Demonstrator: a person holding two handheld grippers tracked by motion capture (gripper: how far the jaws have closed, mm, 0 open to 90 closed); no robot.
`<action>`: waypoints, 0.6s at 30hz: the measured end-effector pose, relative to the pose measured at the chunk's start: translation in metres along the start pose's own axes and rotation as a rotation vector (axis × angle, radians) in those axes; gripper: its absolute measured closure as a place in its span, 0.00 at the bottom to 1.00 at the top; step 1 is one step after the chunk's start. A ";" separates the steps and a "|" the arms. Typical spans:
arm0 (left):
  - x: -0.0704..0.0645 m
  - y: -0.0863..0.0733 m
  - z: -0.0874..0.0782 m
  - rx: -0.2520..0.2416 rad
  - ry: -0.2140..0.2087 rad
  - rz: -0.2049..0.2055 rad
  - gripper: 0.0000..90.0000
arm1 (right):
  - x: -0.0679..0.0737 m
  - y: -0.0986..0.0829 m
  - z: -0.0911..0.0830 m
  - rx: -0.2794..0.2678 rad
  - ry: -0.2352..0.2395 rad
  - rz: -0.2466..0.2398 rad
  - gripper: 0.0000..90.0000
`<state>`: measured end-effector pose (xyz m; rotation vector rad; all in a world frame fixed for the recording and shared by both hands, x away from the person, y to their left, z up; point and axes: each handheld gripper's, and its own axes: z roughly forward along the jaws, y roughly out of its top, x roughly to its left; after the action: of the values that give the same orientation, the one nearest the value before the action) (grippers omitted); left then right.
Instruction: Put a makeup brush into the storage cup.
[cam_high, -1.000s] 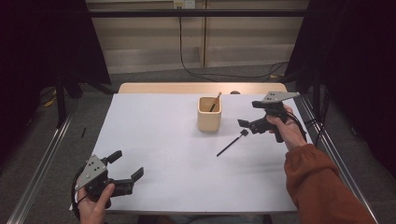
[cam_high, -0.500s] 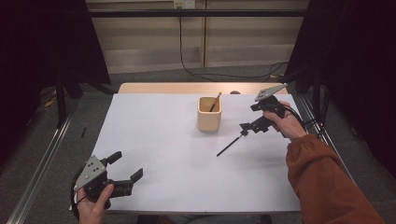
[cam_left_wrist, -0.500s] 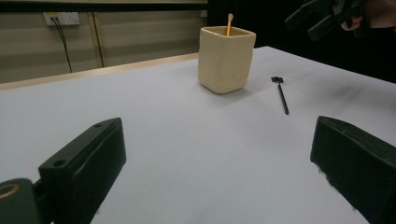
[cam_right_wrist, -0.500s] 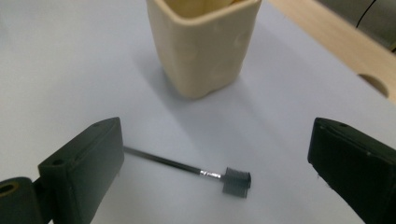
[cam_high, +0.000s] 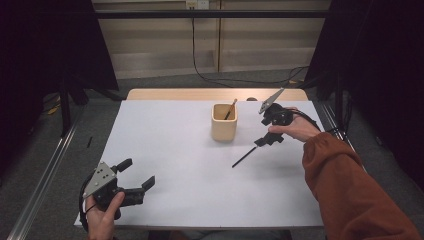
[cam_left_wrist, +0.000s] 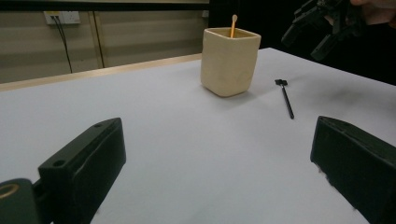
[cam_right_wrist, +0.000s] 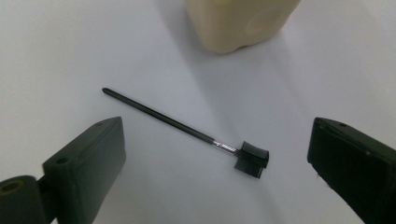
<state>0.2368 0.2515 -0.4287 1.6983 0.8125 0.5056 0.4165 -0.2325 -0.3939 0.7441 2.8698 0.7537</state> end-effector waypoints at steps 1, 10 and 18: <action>0.000 0.000 0.000 0.002 -0.001 -0.001 0.04 | -0.001 0.001 0.002 0.020 0.007 -0.015 0.05; 0.001 -0.002 -0.001 0.008 0.005 0.000 0.03 | 0.000 -0.001 0.024 0.219 0.031 -0.138 0.09; -0.001 -0.003 -0.003 0.006 0.001 0.006 0.03 | 0.003 0.003 0.037 0.281 0.027 -0.158 0.11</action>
<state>0.2332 0.2534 -0.4302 1.7064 0.8107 0.5087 0.4231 -0.2125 -0.4249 0.5249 3.0499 0.3488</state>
